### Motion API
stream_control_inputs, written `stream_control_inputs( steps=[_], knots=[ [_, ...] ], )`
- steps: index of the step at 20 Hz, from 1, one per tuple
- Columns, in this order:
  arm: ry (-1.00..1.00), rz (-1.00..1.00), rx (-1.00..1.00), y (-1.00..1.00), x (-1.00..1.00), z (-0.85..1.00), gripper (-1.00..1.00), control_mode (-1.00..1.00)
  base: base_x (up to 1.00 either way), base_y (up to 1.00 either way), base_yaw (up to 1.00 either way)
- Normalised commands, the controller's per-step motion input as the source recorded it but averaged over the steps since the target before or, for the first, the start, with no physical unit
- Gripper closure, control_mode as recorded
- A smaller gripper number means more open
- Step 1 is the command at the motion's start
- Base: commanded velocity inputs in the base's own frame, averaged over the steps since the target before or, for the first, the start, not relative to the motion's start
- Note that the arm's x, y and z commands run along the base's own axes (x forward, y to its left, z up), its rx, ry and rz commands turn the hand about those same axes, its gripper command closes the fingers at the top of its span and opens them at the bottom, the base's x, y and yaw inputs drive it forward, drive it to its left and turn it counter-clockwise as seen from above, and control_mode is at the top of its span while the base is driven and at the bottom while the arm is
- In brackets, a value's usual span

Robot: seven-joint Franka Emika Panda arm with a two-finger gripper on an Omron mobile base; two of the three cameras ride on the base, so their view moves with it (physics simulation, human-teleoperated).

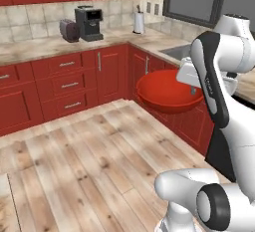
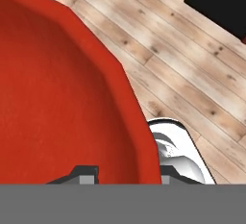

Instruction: Pick the bowl and tupperware and place them in the sink. Then turn on the water.

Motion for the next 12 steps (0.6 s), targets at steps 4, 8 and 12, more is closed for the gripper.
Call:
stream_control_inputs(
  steps=[4,8,12],
  knots=[
    [0.00,0.00,0.00,0.00,0.00,0.00,1.00,1.00,1.00,0.49,-0.23],
    [0.00,0.00,0.00,0.00,0.00,0.00,1.00,1.00,1.00,0.08,-0.43],
    [0.00,0.00,0.00,0.00,0.00,0.00,1.00,1.00,1.00,0.08,-0.53]
  ],
)
